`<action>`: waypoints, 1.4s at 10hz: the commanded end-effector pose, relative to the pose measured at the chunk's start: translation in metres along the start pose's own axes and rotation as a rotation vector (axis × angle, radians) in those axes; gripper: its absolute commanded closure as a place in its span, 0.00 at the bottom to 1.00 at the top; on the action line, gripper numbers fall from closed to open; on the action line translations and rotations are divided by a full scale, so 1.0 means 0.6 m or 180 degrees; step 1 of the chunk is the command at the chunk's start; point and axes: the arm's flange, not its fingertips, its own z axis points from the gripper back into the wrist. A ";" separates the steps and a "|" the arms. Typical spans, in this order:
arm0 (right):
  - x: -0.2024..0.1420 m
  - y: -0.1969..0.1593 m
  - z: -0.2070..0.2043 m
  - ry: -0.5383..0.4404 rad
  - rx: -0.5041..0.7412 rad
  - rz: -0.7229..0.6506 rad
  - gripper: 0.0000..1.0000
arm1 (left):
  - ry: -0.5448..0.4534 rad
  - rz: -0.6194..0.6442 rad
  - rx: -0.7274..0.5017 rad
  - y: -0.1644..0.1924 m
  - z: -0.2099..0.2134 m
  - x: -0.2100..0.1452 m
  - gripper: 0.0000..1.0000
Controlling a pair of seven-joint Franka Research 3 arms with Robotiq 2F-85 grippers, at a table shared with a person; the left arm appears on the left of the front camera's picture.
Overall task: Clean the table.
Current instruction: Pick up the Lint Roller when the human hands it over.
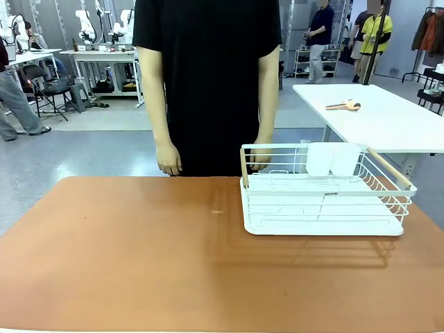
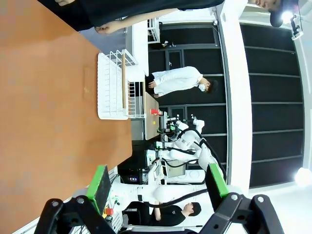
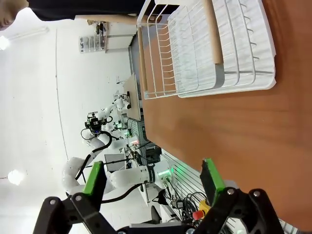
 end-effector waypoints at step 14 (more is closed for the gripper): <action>-0.009 0.003 0.004 -0.0021 0.0017 -0.0001 0.00 | -0.0062 0.0004 -0.0025 0.002 0.013 -0.004 0.00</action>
